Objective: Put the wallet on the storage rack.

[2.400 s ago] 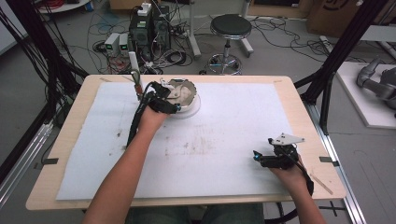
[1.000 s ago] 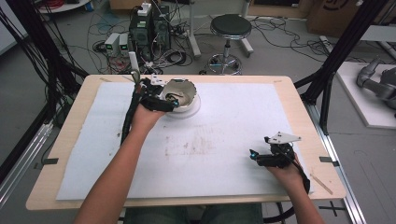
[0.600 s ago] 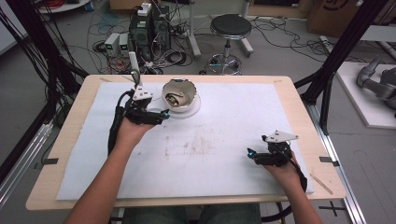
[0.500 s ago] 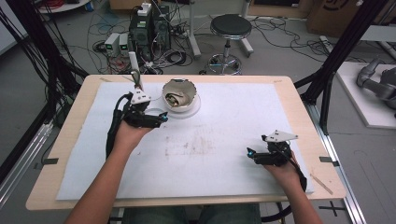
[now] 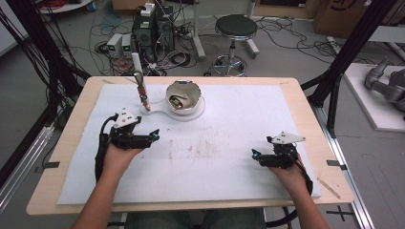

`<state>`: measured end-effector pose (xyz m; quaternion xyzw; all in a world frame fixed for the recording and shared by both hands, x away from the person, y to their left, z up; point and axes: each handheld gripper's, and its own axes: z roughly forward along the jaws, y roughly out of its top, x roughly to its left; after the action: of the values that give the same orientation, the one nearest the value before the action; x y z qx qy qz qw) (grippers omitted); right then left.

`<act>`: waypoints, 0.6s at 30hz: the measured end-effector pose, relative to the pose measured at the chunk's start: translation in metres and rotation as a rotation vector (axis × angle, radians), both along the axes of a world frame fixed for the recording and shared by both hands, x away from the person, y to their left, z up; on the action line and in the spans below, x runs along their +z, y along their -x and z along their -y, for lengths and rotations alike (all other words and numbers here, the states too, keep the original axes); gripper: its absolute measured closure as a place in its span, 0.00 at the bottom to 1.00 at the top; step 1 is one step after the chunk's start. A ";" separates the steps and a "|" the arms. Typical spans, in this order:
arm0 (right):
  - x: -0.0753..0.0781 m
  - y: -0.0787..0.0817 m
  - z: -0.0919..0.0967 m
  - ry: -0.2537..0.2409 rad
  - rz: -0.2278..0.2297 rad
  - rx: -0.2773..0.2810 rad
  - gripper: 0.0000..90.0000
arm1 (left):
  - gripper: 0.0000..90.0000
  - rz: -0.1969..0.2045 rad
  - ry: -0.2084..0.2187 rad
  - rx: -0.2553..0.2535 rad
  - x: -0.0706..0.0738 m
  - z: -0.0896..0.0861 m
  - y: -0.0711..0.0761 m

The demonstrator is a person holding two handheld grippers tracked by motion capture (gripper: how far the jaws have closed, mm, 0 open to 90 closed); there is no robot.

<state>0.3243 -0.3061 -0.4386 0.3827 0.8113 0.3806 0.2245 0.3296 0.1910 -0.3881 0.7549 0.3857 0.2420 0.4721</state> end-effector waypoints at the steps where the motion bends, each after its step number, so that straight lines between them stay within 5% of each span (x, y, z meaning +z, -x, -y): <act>1: 0.000 0.000 0.000 0.000 0.000 -0.001 0.21 | 0.19 0.003 0.005 -0.005 -0.001 -0.001 0.002; 18: 0.002 0.000 0.001 -0.019 0.027 0.003 0.21 | 0.19 -0.011 0.032 0.011 -0.017 -0.030 0.032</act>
<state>0.3243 -0.3070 -0.4364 0.3784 0.8052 0.3937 0.2310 0.2972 0.2210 -0.4050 0.7463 0.3964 0.2340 0.4807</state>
